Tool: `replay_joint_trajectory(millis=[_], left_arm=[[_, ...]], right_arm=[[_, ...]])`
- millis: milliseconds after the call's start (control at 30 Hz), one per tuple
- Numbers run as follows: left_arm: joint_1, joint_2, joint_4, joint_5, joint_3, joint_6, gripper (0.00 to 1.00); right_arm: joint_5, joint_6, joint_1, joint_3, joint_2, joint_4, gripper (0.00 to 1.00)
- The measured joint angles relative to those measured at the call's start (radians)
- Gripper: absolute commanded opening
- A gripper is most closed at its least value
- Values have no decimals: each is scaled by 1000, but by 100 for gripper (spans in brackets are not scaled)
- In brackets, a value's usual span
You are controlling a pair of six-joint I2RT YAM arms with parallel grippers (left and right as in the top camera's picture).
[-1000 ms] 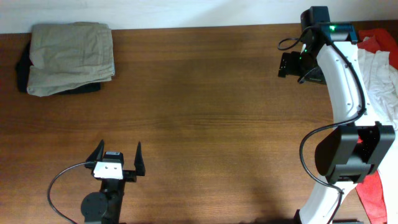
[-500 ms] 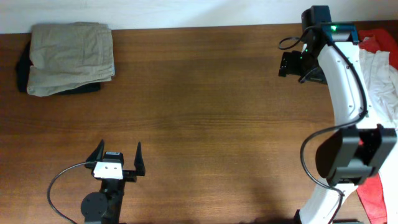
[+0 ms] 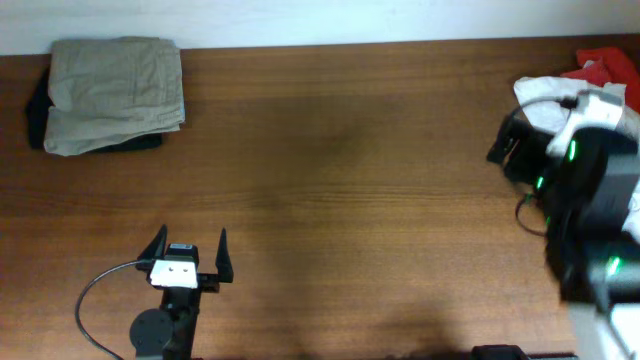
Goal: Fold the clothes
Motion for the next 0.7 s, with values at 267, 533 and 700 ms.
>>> replay_joint_trajectory(millis=[267, 533, 700], left_arm=[[0, -3, -3, -7, 0, 0, 99], [0, -2, -3, -7, 0, 0, 99], [0, -2, -3, -7, 0, 0, 99]], right_arm=[[-52, 0, 19, -796, -756, 333, 99], [-107, -5, 19, -1045, -891, 607, 98], [-214, -175, 19, -1051, -897, 570, 99]])
